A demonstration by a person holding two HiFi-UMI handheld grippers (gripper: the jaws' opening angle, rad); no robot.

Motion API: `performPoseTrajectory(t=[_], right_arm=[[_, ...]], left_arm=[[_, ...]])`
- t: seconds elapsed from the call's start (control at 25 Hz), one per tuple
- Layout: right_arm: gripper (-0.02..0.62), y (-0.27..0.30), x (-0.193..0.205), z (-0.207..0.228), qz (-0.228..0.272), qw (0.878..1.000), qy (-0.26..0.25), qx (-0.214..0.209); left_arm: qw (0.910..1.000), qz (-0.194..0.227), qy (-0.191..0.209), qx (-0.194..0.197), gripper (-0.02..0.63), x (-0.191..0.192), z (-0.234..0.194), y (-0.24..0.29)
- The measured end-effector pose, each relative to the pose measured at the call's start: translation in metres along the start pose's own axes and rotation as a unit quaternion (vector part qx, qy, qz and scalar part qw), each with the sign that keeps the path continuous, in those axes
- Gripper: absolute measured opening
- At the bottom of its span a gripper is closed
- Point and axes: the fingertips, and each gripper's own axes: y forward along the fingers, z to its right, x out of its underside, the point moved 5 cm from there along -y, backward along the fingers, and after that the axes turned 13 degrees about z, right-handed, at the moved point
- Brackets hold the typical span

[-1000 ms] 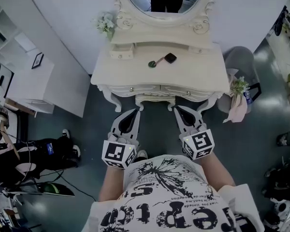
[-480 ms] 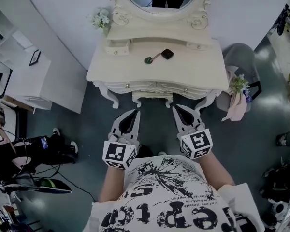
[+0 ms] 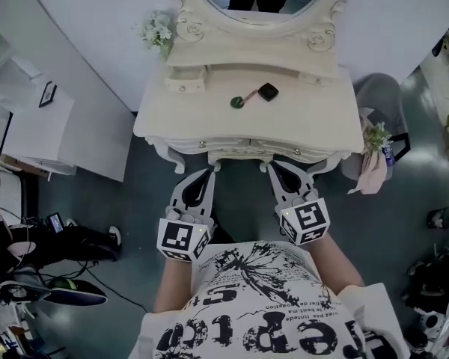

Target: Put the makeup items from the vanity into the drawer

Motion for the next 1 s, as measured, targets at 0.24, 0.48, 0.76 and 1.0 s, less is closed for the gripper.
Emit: performPoseTrajectory(t=[0.24, 0.48, 0.76, 1.0], right_arm=[[0.018, 0.08, 0.005, 0.0, -0.009, 0.999, 0.0, 0.038], [0.017, 0.17, -0.002, -0.002, -0.018, 0.996, 0.008, 0.09], [0.018, 0.25, 0.006, 0.003, -0.035, 0.986, 0.015, 0.165], [0.018, 0.281, 0.024, 0.02, -0.081, 0.977, 0.027, 0.194]], left_arm=[[0.9992, -0.006, -0.004, 0.039, 0.02, -0.002, -0.08, 0.049], [0.9965, -0.021, -0.014, 0.079, 0.019, -0.012, -0.178, 0.1], [0.9914, -0.04, -0.017, 0.123, 0.019, -0.005, -0.272, 0.144], [0.9883, -0.062, -0.036, 0.135, 0.02, 0.01, -0.308, 0.177]])
